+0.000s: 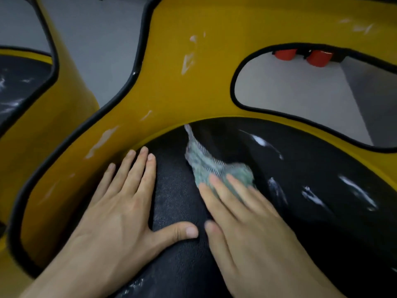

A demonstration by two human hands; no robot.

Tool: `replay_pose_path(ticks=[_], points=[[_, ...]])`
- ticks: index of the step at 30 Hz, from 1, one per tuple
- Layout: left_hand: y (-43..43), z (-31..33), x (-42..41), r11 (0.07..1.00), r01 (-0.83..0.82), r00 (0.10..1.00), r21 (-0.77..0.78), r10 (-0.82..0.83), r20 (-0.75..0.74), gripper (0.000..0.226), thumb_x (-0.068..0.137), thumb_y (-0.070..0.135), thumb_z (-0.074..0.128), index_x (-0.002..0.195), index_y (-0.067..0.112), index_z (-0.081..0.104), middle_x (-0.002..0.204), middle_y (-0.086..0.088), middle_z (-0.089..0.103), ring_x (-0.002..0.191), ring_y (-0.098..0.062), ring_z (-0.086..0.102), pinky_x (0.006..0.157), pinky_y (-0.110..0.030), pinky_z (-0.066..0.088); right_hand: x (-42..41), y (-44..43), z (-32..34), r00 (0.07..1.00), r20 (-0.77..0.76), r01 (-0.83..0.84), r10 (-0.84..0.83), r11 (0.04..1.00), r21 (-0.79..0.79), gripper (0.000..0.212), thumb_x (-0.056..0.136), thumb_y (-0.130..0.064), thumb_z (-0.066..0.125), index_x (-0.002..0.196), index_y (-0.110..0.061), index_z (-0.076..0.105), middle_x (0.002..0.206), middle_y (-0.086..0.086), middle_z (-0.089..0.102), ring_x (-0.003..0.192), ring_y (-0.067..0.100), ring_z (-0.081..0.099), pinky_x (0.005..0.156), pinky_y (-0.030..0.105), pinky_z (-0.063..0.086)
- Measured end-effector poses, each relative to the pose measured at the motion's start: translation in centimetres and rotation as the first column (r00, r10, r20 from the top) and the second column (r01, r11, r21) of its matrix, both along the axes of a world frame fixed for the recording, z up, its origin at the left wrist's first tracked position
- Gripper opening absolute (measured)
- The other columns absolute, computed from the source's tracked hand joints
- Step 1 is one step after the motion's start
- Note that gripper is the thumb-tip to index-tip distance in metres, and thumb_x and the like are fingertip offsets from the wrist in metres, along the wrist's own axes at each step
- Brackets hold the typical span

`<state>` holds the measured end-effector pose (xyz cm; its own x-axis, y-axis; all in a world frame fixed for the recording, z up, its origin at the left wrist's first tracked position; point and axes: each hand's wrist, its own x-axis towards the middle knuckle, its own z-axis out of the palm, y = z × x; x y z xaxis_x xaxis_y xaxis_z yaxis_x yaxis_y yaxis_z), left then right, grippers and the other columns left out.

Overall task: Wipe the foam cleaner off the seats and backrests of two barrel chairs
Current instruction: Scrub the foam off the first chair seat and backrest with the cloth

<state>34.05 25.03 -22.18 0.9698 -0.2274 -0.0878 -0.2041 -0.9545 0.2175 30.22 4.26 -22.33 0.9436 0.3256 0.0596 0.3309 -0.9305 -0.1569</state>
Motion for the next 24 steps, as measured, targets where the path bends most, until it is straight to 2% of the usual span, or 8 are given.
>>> replay_pose_path(ticks=[4,6,9,11,14,16,20,24], points=[[0.0,0.2,0.1,0.998,-0.013,1.0,-0.053,0.013,-0.007,0.111,0.056,0.095,-0.031,0.15,0.036,-0.028,0.154,0.022,-0.04,0.137,0.007,-0.044,0.115,-0.022,-0.027,-2.9,-1.3,-1.0,0.999,0.049,-0.007,0.005,1.0,0.023,0.051,0.096,-0.036,0.034,0.133,-0.021,0.066,0.144,0.0,0.058,0.133,0.027,0.053,0.103,0.043,0.036],[0.1,0.2,0.2,1.0,-0.012,1.0,-0.012,0.011,-0.026,0.104,0.059,0.091,-0.031,0.147,0.037,-0.034,0.15,0.022,-0.045,0.134,0.006,-0.048,0.112,-0.021,-0.031,-0.2,-0.5,-0.1,1.0,-0.016,0.001,-0.001,0.999,0.039,0.056,0.1,-0.041,0.027,0.147,-0.022,0.051,0.154,-0.001,0.046,0.146,0.024,0.038,0.112,0.043,0.028],[-0.1,0.3,0.2,1.0,0.008,0.999,0.029,-0.007,-0.032,0.113,0.056,0.099,-0.024,0.149,0.036,-0.031,0.153,0.02,-0.043,0.136,0.004,-0.046,0.115,-0.026,-0.028,7.5,0.7,0.5,0.994,-0.098,0.043,-0.043,0.999,-0.002,0.06,0.104,-0.044,0.009,0.161,-0.026,0.013,0.169,-0.004,0.01,0.155,0.024,-0.003,0.124,0.048,0.004],[-0.2,0.3,0.2,0.998,0.022,0.999,0.059,-0.02,-0.032,0.119,0.054,0.103,-0.018,0.151,0.035,-0.029,0.155,0.018,-0.041,0.137,0.003,-0.045,0.116,-0.028,-0.027,11.8,1.7,0.7,0.983,-0.152,0.099,-0.103,0.995,-0.035,0.057,0.107,-0.043,0.01,0.162,-0.027,0.007,0.169,-0.004,0.0,0.154,0.025,-0.01,0.124,0.051,-0.003],[-0.3,0.4,0.2,0.999,0.043,0.999,0.033,-0.043,-0.016,0.12,0.056,0.104,-0.014,0.154,0.034,-0.022,0.159,0.017,-0.034,0.14,0.004,-0.041,0.117,-0.027,-0.024,10.3,1.8,0.6,0.992,-0.099,0.079,-0.084,0.996,-0.045,0.057,0.107,-0.041,0.014,0.161,-0.023,0.015,0.169,-0.001,0.01,0.155,0.023,0.002,0.124,0.049,0.004],[-0.3,0.7,0.3,0.998,0.042,0.999,-0.054,-0.042,0.003,0.113,0.065,0.1,-0.01,0.156,0.034,-0.014,0.161,0.02,-0.027,0.142,0.008,-0.034,0.116,-0.022,-0.022,5.2,1.0,0.3,0.999,0.004,0.036,-0.036,0.999,-0.011,0.058,0.104,-0.04,0.018,0.158,-0.02,0.031,0.165,0.001,0.027,0.153,0.023,0.017,0.123,0.046,0.016],[-1.3,1.0,0.7,0.986,0.101,0.994,-0.136,-0.095,0.051,0.086,0.083,0.082,-0.005,0.157,0.039,-0.006,0.165,0.02,-0.017,0.145,0.01,-0.027,0.114,-0.014,-0.022,-4.3,-1.7,-1.8,0.988,0.153,-0.027,0.023,0.999,0.023,0.05,0.096,-0.036,0.037,0.136,-0.022,0.064,0.145,-0.001,0.057,0.134,0.023,0.053,0.104,0.042,0.039],[-3.0,-0.2,1.2,0.977,0.206,0.978,-0.06,-0.204,0.043,0.08,0.09,0.071,-0.003,0.162,0.037,0.001,0.169,0.011,-0.011,0.152,-0.002,-0.021,0.119,-0.026,-0.018,-8.2,-3.5,-3.6,0.978,0.205,-0.033,0.044,0.998,-0.056,0.032,0.103,-0.031,0.037,0.128,-0.029,0.057,0.137,-0.005,0.061,0.121,0.018,0.063,0.084,0.036,0.057]])
